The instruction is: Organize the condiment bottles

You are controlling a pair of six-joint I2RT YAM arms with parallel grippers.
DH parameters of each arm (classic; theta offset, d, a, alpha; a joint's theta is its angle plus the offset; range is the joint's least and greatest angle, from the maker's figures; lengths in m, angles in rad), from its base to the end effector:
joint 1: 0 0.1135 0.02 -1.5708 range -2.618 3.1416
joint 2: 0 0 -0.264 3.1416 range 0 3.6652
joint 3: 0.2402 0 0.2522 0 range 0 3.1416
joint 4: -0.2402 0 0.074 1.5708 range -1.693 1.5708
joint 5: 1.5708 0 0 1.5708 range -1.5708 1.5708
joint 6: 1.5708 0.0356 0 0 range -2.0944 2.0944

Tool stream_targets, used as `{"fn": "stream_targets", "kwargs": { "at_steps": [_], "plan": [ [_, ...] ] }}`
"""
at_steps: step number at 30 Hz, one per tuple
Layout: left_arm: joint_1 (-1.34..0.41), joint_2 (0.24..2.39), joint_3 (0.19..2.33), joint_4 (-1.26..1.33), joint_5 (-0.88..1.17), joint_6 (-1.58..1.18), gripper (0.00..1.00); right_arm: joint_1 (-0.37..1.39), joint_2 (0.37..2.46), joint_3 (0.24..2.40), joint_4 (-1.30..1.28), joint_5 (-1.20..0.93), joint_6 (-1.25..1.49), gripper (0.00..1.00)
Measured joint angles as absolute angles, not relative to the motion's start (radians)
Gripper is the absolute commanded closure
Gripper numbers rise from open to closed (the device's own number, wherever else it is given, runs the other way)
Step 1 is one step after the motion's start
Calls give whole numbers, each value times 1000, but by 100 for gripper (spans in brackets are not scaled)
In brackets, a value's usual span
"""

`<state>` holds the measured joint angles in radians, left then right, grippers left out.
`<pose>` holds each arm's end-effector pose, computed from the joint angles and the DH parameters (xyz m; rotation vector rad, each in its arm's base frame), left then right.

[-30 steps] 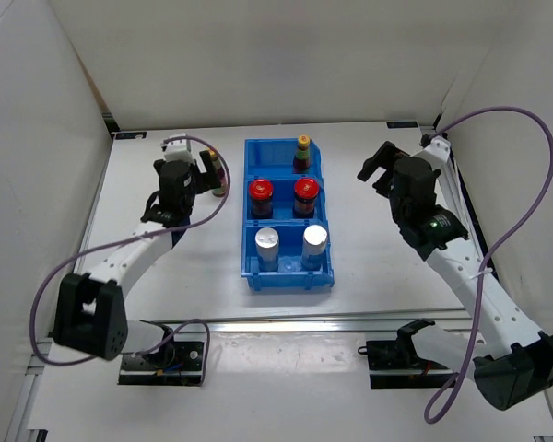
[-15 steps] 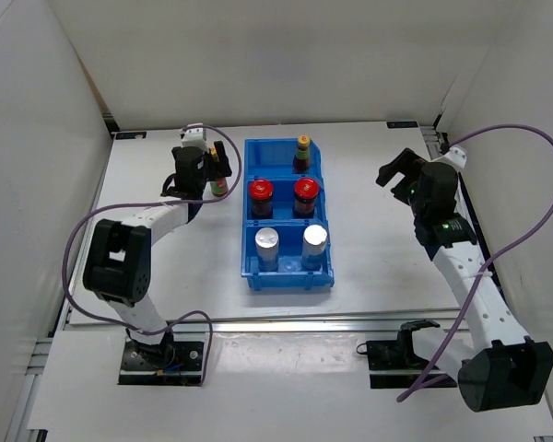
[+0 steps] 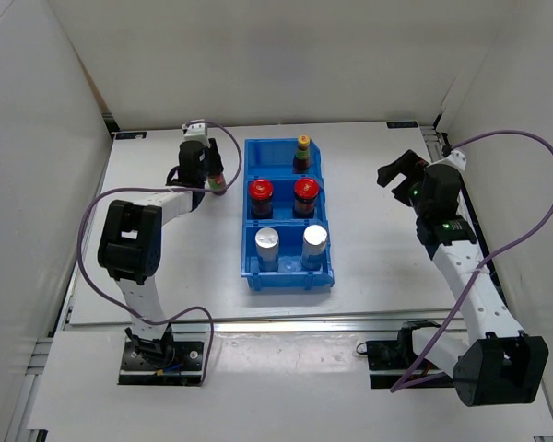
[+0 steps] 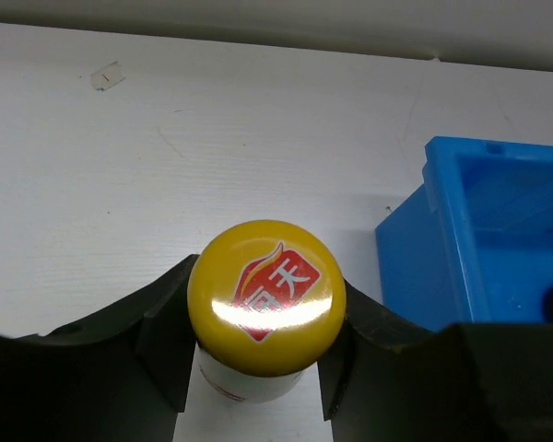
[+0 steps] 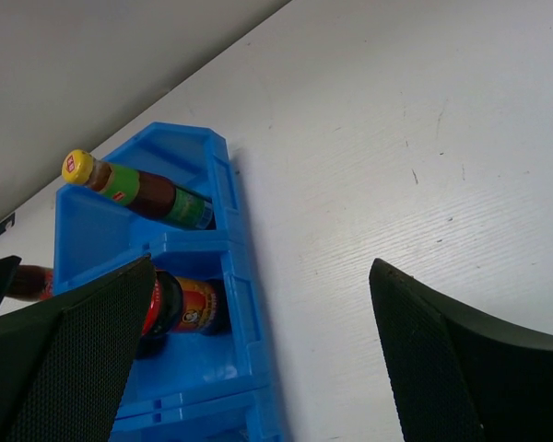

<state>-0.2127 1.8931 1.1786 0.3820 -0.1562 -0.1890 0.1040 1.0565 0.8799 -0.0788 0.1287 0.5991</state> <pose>0.4226 -0.0856 0.2131 -0.0833 1.8992 -0.1243 0.2467 0.0212 0.3318 0.5391 1.7598 0.3777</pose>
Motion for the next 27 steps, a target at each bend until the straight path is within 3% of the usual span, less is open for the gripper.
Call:
{"fn": "stream_targets", "kwargs": {
  "at_steps": [14,27],
  "plan": [
    [-222,1871,1221,306,-248,-160,89,98,1067,878,-71,90,603,0],
    [-410,1808,1475,322,-308,-59,89,98,1076,867,-38,71,604,0]
  ]
}}
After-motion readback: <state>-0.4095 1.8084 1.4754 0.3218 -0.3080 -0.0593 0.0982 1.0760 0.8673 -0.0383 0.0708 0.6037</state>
